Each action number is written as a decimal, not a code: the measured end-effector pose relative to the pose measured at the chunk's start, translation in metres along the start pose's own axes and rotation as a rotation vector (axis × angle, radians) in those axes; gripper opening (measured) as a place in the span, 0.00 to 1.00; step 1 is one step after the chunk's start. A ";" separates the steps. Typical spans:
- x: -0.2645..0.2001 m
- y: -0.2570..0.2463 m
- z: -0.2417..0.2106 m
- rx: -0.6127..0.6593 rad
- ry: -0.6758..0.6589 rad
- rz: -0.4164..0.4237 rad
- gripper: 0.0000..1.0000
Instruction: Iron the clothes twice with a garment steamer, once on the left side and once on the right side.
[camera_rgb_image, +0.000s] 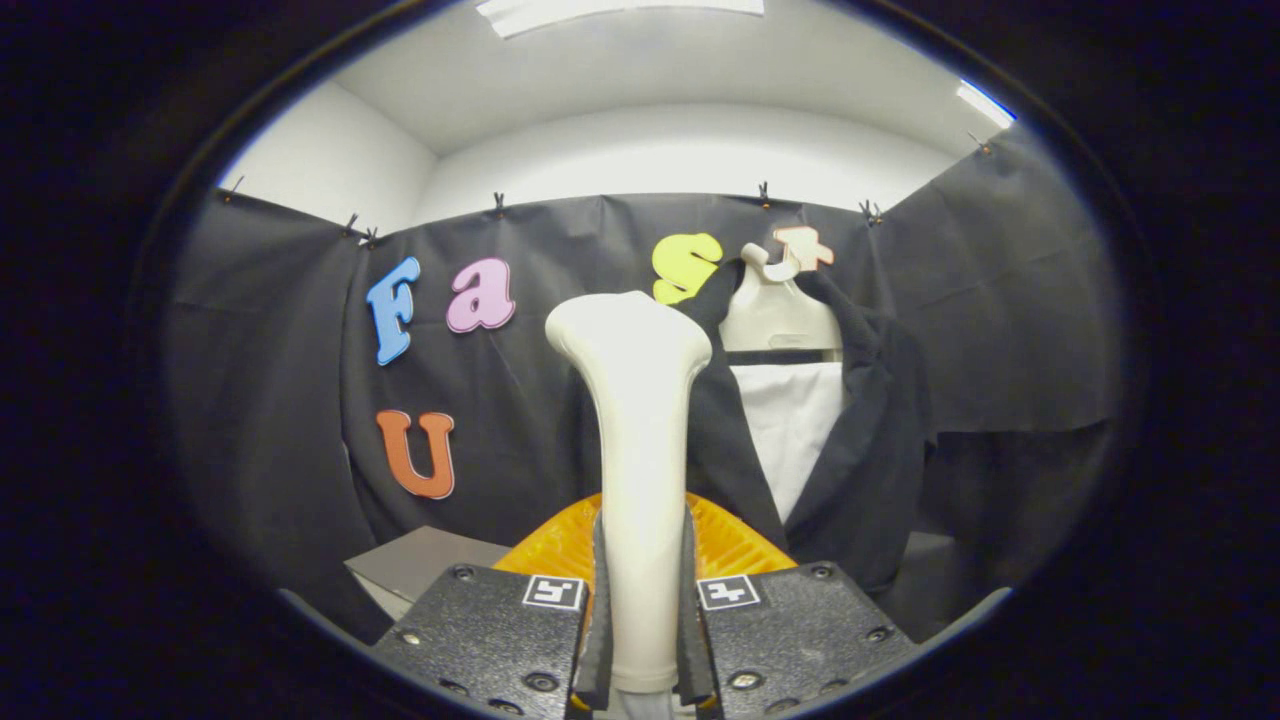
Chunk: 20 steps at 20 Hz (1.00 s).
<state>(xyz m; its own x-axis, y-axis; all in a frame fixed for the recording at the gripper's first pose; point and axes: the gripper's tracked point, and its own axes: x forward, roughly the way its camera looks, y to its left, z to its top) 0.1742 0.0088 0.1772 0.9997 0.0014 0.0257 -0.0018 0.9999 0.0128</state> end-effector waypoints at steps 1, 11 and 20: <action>0.002 -0.008 -0.003 0.006 0.006 -0.006 0.28; -0.003 -0.045 -0.082 0.040 0.154 -0.008 0.28; -0.025 -0.051 -0.143 0.023 0.228 -0.019 0.28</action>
<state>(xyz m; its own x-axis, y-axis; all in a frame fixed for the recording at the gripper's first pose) 0.1527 -0.0400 0.0329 0.9795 -0.0122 -0.2010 0.0194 0.9992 0.0340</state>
